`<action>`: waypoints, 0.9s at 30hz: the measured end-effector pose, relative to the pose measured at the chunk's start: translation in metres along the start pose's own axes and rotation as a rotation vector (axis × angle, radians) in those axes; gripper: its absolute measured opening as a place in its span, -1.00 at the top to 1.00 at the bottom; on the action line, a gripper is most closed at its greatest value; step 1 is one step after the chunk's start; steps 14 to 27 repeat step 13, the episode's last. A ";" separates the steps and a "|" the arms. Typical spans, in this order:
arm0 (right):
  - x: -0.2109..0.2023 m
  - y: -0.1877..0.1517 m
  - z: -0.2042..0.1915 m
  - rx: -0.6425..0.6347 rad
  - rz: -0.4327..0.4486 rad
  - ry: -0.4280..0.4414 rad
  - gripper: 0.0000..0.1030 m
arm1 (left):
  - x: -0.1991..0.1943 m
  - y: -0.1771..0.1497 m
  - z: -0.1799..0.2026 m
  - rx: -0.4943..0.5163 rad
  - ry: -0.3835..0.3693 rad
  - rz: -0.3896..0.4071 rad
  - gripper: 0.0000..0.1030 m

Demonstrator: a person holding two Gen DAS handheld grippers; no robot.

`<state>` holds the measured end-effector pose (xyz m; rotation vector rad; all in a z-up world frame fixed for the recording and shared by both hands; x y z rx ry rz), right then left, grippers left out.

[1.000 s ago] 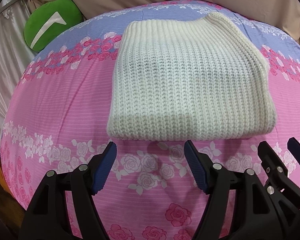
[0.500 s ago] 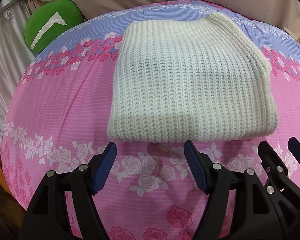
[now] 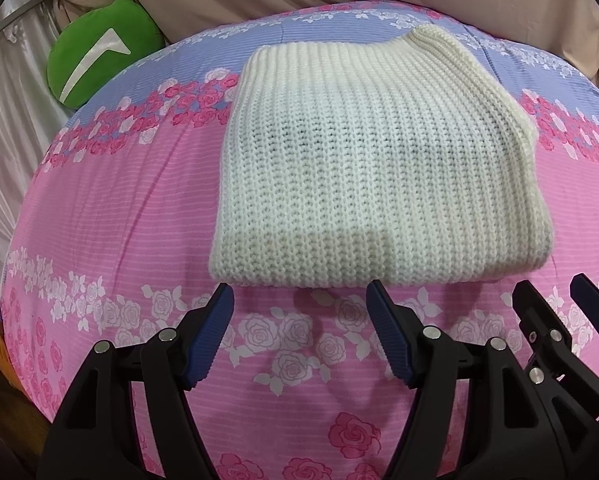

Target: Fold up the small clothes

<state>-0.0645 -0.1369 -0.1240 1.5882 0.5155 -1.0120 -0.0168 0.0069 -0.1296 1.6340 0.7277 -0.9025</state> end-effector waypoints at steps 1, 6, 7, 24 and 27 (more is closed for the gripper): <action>0.000 0.000 0.000 -0.001 0.000 0.000 -0.13 | 0.000 0.000 0.000 0.000 0.001 0.001 -0.28; -0.001 -0.001 -0.002 -0.003 0.001 -0.001 -0.13 | 0.000 -0.002 -0.001 -0.008 0.003 -0.011 -0.29; -0.002 -0.001 -0.003 -0.005 0.003 -0.001 -0.13 | 0.000 -0.002 -0.001 -0.010 0.003 -0.014 -0.29; -0.004 -0.002 -0.004 -0.007 0.007 0.001 -0.13 | -0.001 -0.003 -0.001 -0.011 0.007 -0.015 -0.29; -0.004 -0.002 -0.004 -0.007 0.007 0.001 -0.13 | -0.001 -0.003 -0.001 -0.011 0.007 -0.015 -0.29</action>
Point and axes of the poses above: each gripper's, at about its wrist camera, not at the fingertips, and x roughly the way its jaws point, z to its right, y to its top, the point moved 5 cm from there along x, roughly the way its jaws point, and after that the axes turned 1 degree about z, right-handed, at the moved point
